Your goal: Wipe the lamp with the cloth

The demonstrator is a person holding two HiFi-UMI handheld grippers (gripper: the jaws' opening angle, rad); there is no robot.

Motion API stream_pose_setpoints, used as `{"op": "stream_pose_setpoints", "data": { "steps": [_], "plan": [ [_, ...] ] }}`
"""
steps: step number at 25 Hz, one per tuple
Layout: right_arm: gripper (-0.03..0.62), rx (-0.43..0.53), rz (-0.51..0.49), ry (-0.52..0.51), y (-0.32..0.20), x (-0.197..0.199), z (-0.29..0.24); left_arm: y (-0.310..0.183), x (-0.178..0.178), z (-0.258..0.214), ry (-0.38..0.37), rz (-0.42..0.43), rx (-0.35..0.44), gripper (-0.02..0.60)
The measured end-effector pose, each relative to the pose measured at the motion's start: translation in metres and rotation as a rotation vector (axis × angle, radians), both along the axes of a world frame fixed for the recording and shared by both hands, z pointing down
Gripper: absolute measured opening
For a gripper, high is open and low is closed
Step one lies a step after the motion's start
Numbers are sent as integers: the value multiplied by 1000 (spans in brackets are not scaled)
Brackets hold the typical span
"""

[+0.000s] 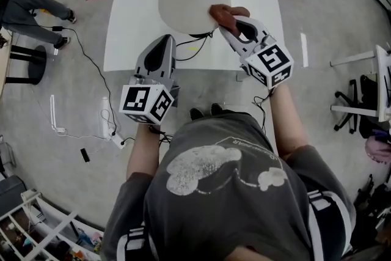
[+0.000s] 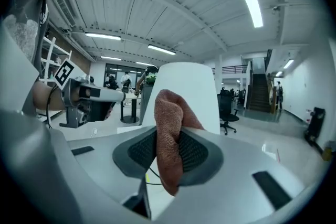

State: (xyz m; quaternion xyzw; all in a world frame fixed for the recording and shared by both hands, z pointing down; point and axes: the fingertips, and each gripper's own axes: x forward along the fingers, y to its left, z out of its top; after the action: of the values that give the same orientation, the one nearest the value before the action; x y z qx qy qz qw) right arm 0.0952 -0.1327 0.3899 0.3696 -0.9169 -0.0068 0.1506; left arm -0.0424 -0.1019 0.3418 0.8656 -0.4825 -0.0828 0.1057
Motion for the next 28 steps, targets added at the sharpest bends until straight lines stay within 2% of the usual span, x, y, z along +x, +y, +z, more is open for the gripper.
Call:
{"op": "stream_pose_setpoints", "data": {
  "steps": [5, 9, 13, 18, 21, 25, 28],
  "plan": [
    [97, -71, -71, 11, 12, -4, 29, 8, 9, 5, 48, -45, -50, 8],
    [97, -120, -109, 3, 25, 9, 51, 16, 30, 16, 19, -71, -75, 8],
    [97, -128, -145, -74, 31, 5, 39, 17, 30, 14, -41, -93, -70, 8],
    [97, -67, -175, -205, 37, -7, -8, 17, 20, 6, -44, -105, -56, 8],
    [97, 5, -177, -239, 38, -15, -46, 13, 9, -5, -27, -92, -15, 8],
    [97, 115, -145, -241, 30, -27, -92, -1, 0, -23, -15, -28, 32, 8],
    [97, 139, -101, -246, 17, -40, -107, -11, 1, -32, -18, 43, 49, 8]
  ]
}}
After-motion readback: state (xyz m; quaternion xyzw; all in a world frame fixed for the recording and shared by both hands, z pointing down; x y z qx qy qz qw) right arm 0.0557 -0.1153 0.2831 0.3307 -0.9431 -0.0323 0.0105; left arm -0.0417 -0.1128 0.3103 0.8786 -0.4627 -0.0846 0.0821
